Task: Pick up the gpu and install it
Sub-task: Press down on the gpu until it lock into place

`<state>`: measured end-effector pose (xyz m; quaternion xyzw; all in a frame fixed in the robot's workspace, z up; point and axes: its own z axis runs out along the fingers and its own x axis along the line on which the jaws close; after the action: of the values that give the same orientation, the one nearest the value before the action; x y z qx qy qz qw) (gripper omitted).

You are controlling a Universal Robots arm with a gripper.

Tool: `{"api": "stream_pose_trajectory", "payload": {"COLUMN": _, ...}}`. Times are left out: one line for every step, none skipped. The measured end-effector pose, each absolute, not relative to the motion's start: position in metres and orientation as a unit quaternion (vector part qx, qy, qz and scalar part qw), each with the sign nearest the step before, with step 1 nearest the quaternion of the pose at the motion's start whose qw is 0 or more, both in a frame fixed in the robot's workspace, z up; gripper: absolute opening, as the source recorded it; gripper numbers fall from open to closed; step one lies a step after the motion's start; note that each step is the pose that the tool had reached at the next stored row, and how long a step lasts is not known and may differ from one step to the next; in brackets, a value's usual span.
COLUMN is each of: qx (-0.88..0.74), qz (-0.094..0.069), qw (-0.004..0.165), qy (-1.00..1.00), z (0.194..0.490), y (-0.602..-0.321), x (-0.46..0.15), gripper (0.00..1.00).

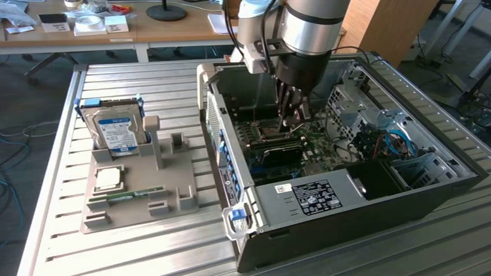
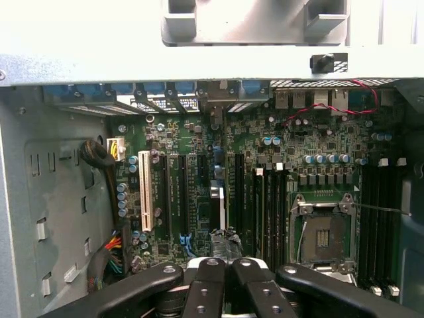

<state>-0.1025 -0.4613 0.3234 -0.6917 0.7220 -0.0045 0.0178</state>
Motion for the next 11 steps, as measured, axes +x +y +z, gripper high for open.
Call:
{"api": "stream_pose_trajectory", "payload": {"qx": -0.692, "qz": -0.005, "qw": 0.018, "qy": 0.722, "z": 0.3234, "y": -0.4613, "x": -0.1025, "gripper": 0.11}}
{"api": "stream_pose_trajectory", "payload": {"qx": -0.692, "qz": -0.005, "qw": 0.018, "qy": 0.722, "z": 0.3228, "y": -0.4613, "x": -0.1025, "gripper": 0.11}}
{"api": "stream_pose_trajectory", "payload": {"qx": -0.692, "qz": -0.005, "qw": 0.018, "qy": 0.722, "z": 0.322, "y": -0.4613, "x": -0.1025, "gripper": 0.11}}
{"api": "stream_pose_trajectory", "payload": {"qx": -0.692, "qz": -0.004, "qw": 0.018, "qy": 0.722, "z": 0.321, "y": -0.4613, "x": -0.1025, "gripper": 0.11}}
{"api": "stream_pose_trajectory", "payload": {"qx": -0.692, "qz": -0.005, "qw": 0.018, "qy": 0.722, "z": 0.3199, "y": -0.4613, "x": -0.1025, "gripper": 0.11}}
{"api": "stream_pose_trajectory", "payload": {"qx": -0.692, "qz": -0.005, "qw": 0.018, "qy": 0.722, "z": 0.3189, "y": -0.4613, "x": -0.1025, "gripper": 0.11}}
{"api": "stream_pose_trajectory", "payload": {"qx": -0.692, "qz": -0.005, "qw": 0.018, "qy": 0.722, "z": 0.3177, "y": -0.4613, "x": -0.1025, "gripper": 0.11}}
{"api": "stream_pose_trajectory", "payload": {"qx": -0.692, "qz": -0.005, "qw": 0.018, "qy": 0.722, "z": 0.3164, "y": -0.4613, "x": -0.1025, "gripper": 0.11}}
{"api": "stream_pose_trajectory", "payload": {"qx": -0.692, "qz": -0.005, "qw": 0.018, "qy": 0.722, "z": 0.315, "y": -0.4613, "x": -0.1025, "gripper": 0.11}}
{"api": "stream_pose_trajectory", "payload": {"qx": -0.692, "qz": -0.004, "qw": 0.018, "qy": 0.722, "z": 0.3142, "y": -0.4613, "x": -0.1025, "gripper": 0.11}}
{"api": "stream_pose_trajectory", "payload": {"qx": -0.692, "qz": -0.005, "qw": 0.018, "qy": 0.722, "z": 0.3141, "y": -0.4613, "x": -0.1025, "gripper": 0.11}}
